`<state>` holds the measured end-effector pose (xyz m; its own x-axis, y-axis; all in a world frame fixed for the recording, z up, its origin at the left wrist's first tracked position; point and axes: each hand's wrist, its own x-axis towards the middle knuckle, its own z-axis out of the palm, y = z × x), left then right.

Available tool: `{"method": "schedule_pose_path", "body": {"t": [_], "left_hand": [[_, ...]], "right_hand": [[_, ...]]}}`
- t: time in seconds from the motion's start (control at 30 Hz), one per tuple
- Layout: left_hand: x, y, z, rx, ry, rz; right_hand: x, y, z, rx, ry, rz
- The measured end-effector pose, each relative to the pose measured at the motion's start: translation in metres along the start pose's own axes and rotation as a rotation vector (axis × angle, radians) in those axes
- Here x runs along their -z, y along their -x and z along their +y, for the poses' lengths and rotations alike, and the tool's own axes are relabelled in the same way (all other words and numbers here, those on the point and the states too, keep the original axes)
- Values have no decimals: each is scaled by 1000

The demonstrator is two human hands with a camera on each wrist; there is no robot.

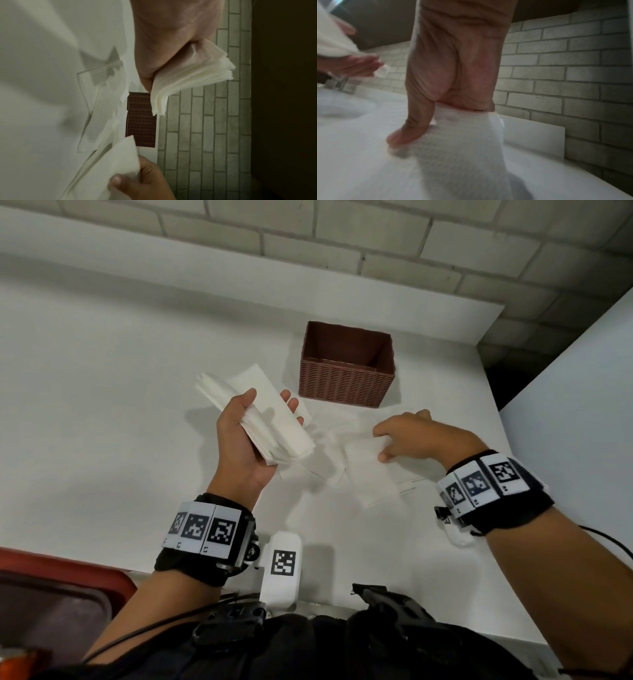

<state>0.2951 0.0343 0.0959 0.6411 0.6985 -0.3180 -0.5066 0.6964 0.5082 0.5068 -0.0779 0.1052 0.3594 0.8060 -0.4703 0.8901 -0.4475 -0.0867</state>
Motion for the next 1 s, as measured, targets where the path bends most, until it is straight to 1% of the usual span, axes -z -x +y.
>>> {"method": "schedule_pose_path", "body": {"t": [0.03,0.1,0.2,0.27,0.33,0.43,0.53,0.63,0.77,0.9,1.0], "left_hand": [[1,0,0,-3,2,0],[1,-1,2,-15,11,0],[0,0,3,-23,26,4],[0,-1,3,-18,32,5],[1,-1,2,-9,32,4],[2,-2,0,-1,25,-1],[2,-3,-2,-3,18,-5],[1,-4,-3,2,12,-4],[2,-5,-4,0,0,-2],[2,-6,-4,-1,-2,1],[2,-6,-5,5,0,4]], "right_hand": [[8,4,1,9,-20,8],[30,16,2,20,-135,25],[51,29,3,-17,-426,77],[48,24,2,-88,-678,107],[30,15,-2,-184,-811,80],[-1,5,-9,-295,-880,7],[-18,-1,-9,-352,-926,30],[-20,-2,-10,-369,-906,74],[-15,-1,-14,-384,-867,81],[-13,0,-18,-424,-876,92],[-20,0,-22,-441,-779,134]]}}
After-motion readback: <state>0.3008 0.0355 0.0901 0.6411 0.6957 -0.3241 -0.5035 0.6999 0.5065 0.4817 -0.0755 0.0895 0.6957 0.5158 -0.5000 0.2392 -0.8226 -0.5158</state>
